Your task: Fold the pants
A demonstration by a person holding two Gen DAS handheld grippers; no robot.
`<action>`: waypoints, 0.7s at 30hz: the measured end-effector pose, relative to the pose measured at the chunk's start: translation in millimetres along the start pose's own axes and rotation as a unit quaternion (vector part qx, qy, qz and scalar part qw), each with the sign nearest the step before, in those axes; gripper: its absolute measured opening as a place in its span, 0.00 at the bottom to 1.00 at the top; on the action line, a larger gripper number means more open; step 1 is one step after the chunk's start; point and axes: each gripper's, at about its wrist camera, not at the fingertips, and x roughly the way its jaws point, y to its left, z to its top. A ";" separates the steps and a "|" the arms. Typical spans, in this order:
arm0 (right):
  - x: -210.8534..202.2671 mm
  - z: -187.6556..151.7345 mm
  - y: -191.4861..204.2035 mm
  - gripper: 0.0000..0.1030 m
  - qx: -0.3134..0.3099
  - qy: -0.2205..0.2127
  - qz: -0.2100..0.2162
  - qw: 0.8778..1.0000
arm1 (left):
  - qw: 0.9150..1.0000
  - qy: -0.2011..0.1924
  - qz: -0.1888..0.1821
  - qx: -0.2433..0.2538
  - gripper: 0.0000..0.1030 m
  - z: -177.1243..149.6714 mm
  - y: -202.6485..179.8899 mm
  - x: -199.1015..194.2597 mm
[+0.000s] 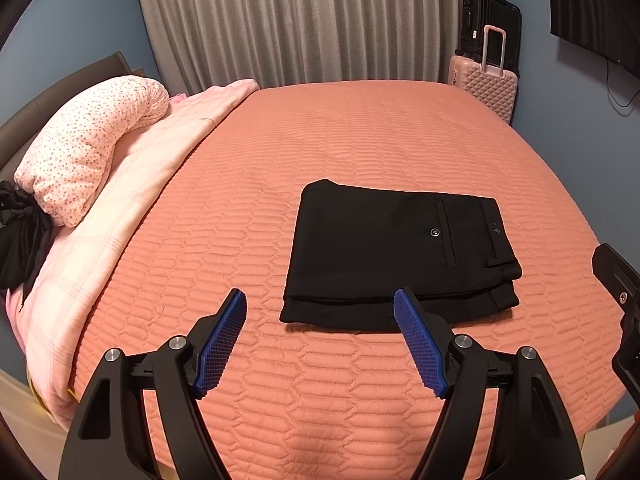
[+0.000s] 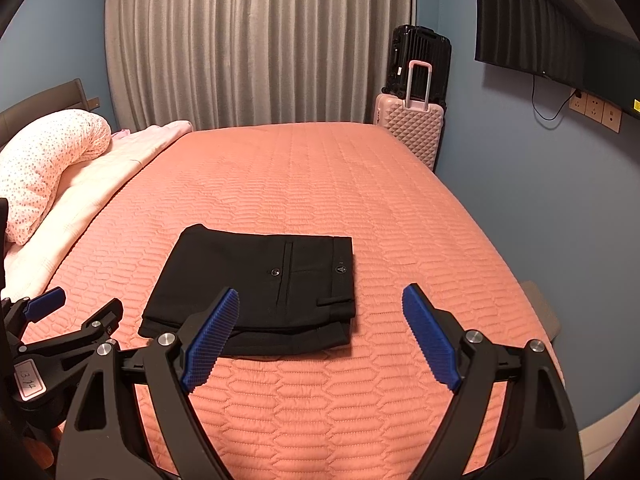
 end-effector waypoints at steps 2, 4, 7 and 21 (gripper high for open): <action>0.0 -1.1 0.1 0.80 0.000 0.001 0.000 1.000 | 1.000 -0.001 0.000 0.000 0.72 0.2 -0.4 -0.1; -0.3 -2.3 -0.2 0.80 0.001 0.002 0.001 1.000 | 1.000 -0.001 0.002 0.000 0.72 0.3 -1.2 -0.1; -0.8 -2.7 -0.2 0.80 -0.001 0.003 0.001 1.000 | 1.000 -0.001 0.003 0.000 0.72 0.4 -1.6 -0.3; -0.4 -2.0 -2.5 0.80 0.001 0.004 0.002 1.000 | 1.000 -0.002 0.003 0.002 0.72 -0.5 -4.8 -1.5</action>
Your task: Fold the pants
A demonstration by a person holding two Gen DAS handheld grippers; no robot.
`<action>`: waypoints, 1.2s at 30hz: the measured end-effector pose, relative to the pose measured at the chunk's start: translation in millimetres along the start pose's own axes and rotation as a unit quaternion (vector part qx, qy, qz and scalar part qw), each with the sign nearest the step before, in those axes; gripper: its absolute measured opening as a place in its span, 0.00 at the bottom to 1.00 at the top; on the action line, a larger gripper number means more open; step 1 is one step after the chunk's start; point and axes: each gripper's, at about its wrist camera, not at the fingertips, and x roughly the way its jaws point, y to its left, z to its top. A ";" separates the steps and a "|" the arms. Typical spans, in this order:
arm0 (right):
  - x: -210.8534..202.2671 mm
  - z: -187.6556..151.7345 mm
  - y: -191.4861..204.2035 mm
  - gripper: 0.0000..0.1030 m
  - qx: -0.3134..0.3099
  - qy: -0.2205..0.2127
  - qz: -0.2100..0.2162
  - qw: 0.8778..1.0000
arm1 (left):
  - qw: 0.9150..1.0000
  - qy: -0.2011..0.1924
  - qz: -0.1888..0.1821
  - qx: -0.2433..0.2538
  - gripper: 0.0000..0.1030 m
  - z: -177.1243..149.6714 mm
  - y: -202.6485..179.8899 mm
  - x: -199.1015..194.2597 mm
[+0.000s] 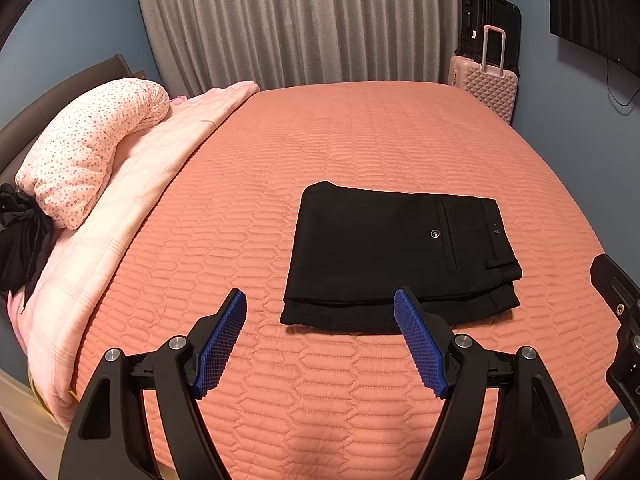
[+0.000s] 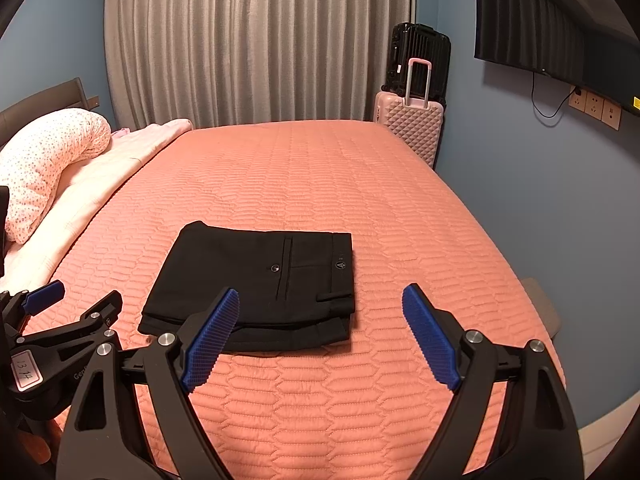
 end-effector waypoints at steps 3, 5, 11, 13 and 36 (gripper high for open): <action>-0.8 -0.1 0.9 0.80 -0.001 0.000 0.000 1.000 | 1.000 -0.001 0.001 0.001 0.72 0.1 0.1 0.3; -1.5 0.5 0.6 0.80 -0.002 -0.001 0.001 1.000 | 1.000 -0.001 0.000 0.000 0.72 0.5 0.4 -0.3; -1.2 1.9 0.3 0.80 -0.003 0.000 0.003 1.000 | 1.000 -0.001 0.002 -0.001 0.72 1.0 0.5 -0.7; -1.2 2.0 0.2 0.80 -0.002 0.001 0.003 1.000 | 1.000 -0.001 0.002 -0.002 0.72 0.5 -0.6 -1.3; 1.2 3.7 1.8 0.80 -0.005 -0.001 0.008 1.000 | 1.000 -0.002 0.003 -0.005 0.72 0.4 0.2 -3.0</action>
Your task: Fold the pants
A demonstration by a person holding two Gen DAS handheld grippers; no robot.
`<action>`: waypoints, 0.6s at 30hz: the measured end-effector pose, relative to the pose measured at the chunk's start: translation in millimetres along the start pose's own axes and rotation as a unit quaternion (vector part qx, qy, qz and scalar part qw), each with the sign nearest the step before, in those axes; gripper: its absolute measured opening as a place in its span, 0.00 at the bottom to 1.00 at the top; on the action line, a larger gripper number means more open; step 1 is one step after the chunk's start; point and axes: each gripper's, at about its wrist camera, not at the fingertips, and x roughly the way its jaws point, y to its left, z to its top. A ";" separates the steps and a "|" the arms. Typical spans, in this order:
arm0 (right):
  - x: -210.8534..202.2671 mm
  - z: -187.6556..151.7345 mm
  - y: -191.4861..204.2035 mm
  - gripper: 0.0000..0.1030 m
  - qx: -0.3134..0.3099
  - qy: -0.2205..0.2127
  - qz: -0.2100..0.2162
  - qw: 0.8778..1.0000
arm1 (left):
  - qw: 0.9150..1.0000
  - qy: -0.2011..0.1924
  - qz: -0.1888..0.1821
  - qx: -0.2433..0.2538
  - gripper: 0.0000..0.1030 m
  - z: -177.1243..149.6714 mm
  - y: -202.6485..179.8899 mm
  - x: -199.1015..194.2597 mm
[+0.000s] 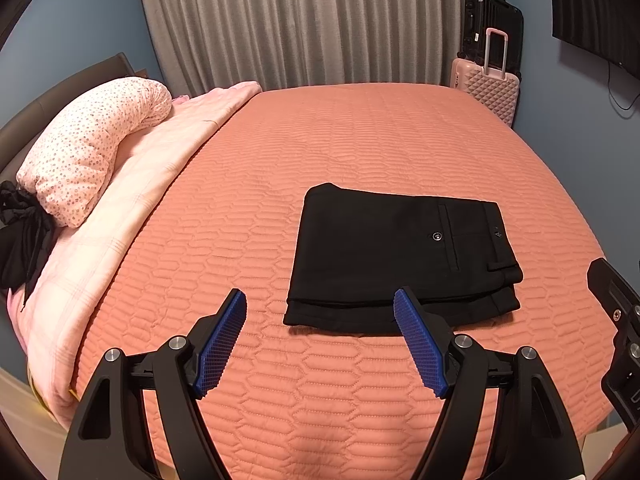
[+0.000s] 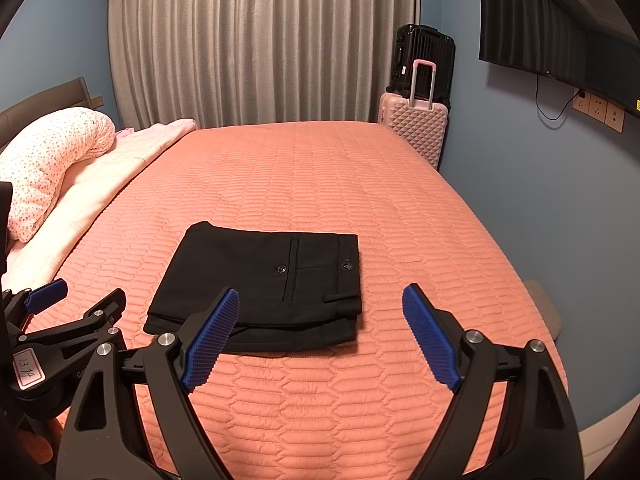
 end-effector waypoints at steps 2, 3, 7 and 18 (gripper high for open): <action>0.6 0.3 -0.2 0.80 0.000 0.000 0.000 1.000 | 1.000 0.000 0.000 0.000 0.72 0.3 0.5 0.3; 0.4 0.1 -0.3 0.80 0.000 0.000 0.000 1.000 | 1.000 0.001 -0.001 0.000 0.72 0.4 0.4 0.4; 0.6 0.2 -0.6 0.80 0.000 0.001 0.000 1.000 | 1.000 0.001 0.000 -0.001 0.72 0.8 0.8 0.9; 0.4 0.2 -0.3 0.85 0.001 -0.002 -0.003 1.000 | 1.000 0.005 0.006 0.005 0.72 -0.5 -2.6 1.0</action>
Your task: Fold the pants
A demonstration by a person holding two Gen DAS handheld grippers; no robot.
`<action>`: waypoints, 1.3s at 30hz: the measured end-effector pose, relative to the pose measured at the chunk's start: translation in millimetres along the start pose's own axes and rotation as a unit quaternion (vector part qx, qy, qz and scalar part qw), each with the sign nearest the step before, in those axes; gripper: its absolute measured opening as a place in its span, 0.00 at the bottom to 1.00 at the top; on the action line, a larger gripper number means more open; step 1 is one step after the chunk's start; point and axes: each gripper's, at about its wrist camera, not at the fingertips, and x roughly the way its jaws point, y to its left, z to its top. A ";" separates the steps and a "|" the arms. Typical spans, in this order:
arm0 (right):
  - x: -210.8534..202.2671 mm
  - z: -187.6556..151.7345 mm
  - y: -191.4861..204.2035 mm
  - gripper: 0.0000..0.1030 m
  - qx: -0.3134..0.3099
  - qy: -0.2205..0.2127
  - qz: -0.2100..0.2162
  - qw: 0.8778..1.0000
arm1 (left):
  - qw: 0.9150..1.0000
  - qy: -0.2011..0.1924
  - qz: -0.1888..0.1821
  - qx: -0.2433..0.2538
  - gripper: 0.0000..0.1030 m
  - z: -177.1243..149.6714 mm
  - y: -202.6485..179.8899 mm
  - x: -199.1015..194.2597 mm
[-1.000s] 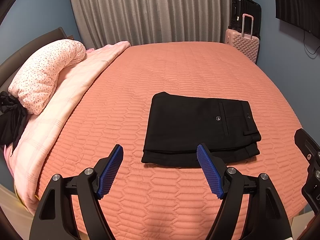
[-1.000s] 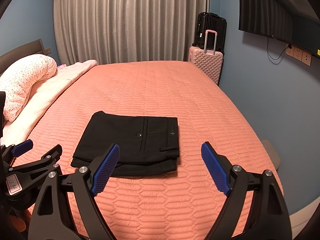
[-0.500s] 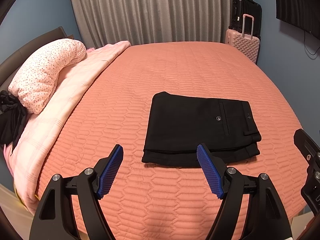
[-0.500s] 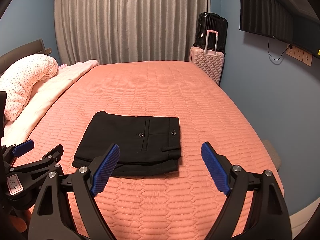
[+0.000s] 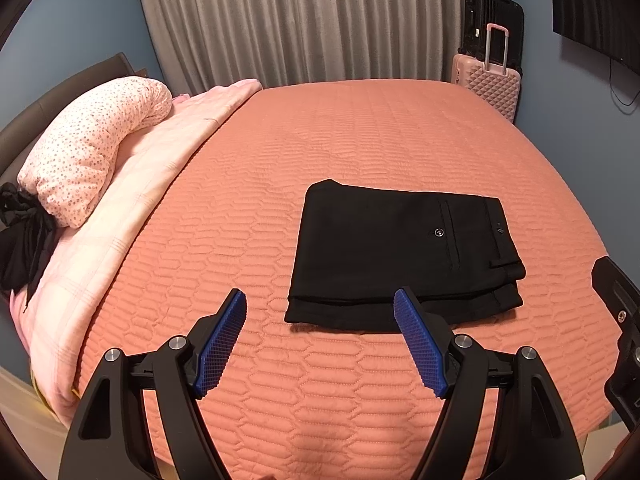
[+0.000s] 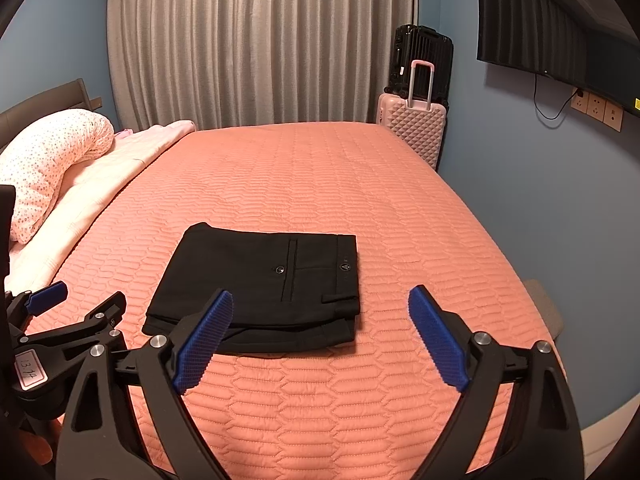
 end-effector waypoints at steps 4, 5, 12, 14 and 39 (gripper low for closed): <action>0.5 -0.3 1.2 0.85 -0.001 0.000 0.000 1.000 | 1.000 -0.003 0.006 0.003 0.77 0.4 -1.0 -1.7; 0.5 -0.3 1.4 0.85 -0.001 0.000 0.000 1.000 | 1.000 -0.006 0.003 0.002 0.78 0.7 -0.7 -2.9; 0.6 -0.8 0.4 0.85 -0.001 -0.003 -0.002 1.000 | 1.000 -0.014 -0.012 -0.003 0.84 4.6 -0.1 -6.9; 1.0 -0.7 0.6 0.85 -0.001 -0.003 -0.003 1.000 | 1.000 -0.018 -0.020 -0.008 0.84 5.0 0.5 -8.6; 3.1 -0.6 -3.5 0.85 0.000 -0.004 -0.008 1.000 | 0.999 -0.033 -0.012 0.000 0.84 5.2 3.5 -15.8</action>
